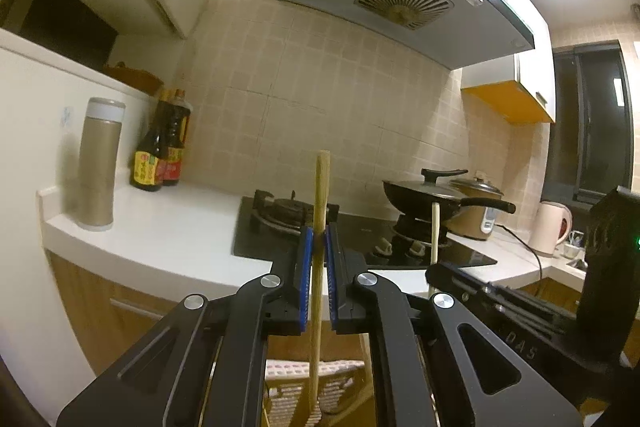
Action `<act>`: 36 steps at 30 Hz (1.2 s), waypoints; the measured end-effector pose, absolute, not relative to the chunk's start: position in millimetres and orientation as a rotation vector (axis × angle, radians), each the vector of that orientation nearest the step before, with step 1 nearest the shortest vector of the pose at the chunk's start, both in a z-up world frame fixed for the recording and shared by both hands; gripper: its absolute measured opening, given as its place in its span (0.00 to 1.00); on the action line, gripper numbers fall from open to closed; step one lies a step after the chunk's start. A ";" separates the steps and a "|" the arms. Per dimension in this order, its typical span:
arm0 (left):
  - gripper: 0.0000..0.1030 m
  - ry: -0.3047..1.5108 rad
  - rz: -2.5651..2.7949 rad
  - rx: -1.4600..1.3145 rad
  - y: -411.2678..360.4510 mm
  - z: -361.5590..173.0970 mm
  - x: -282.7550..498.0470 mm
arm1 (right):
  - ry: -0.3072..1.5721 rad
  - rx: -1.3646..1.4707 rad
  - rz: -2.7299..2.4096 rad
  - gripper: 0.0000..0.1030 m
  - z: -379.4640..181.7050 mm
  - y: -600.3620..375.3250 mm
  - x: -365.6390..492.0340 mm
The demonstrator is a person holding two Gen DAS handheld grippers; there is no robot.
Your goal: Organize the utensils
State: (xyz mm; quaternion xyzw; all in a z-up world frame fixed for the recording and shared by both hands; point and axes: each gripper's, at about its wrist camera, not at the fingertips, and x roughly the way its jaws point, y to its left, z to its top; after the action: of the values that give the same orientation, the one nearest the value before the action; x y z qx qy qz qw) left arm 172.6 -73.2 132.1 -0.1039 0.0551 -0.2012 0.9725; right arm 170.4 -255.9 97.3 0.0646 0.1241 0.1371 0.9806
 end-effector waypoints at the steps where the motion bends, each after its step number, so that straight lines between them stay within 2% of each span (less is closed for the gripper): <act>1: 0.12 0.118 -0.413 -0.214 -71.0 132.1 170.3 | 0.257 0.131 0.285 0.05 96.2 -256.4 167.4; 2: 0.16 0.123 -0.419 -0.220 -68.6 131.9 167.3 | 0.269 0.129 0.300 0.06 95.1 -256.8 161.8; 4: 0.31 0.130 -0.424 -0.224 -64.1 132.5 158.4 | 0.279 0.123 0.305 0.13 94.1 -257.8 151.9; 7: 0.38 0.137 -0.428 -0.207 -59.8 134.1 141.6 | 0.280 0.111 0.294 0.26 93.7 -260.9 128.5; 8: 0.40 0.138 -0.428 -0.201 -58.3 134.8 135.3 | 0.280 0.111 0.292 0.34 94.2 -261.8 122.8; 9: 0.44 0.138 -0.427 -0.195 -55.9 135.7 126.2 | 0.279 0.110 0.291 0.52 94.4 -263.0 114.0; 10: 0.48 0.142 -0.429 -0.191 -54.9 136.1 119.7 | 0.272 0.110 0.289 0.58 94.9 -264.1 105.1; 14: 0.56 0.156 -0.420 -0.168 -52.2 134.8 87.9 | 0.259 0.083 0.265 0.60 96.5 -262.0 72.0; 17: 0.65 0.159 -0.398 -0.149 -51.1 130.1 64.7 | 0.258 0.062 0.244 0.60 94.6 -258.5 51.3; 19: 0.74 0.164 -0.389 -0.142 -50.7 125.3 51.2 | 0.259 0.054 0.234 0.64 88.2 -255.2 38.2; 21: 0.77 0.162 -0.363 -0.133 -50.7 116.9 37.7 | 0.262 0.061 0.218 0.70 80.1 -252.9 29.5; 23: 0.82 0.148 -0.319 -0.133 -49.3 105.6 25.0 | 0.262 0.077 0.189 0.71 70.2 -250.9 23.3; 28: 0.84 0.162 -0.206 -0.126 -50.7 67.5 13.2 | 0.223 0.052 0.066 0.72 44.7 -243.7 18.0; 36: 0.86 0.210 -0.102 -0.153 -43.1 36.1 27.9 | 0.210 0.042 0.011 0.86 24.9 -250.9 24.0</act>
State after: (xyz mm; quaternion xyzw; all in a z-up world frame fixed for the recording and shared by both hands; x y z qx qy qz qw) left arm 27.9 -43.1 36.1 -0.0764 0.1046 -0.0506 0.9903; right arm 24.0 -250.9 24.9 0.0208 0.1047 0.0053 0.9943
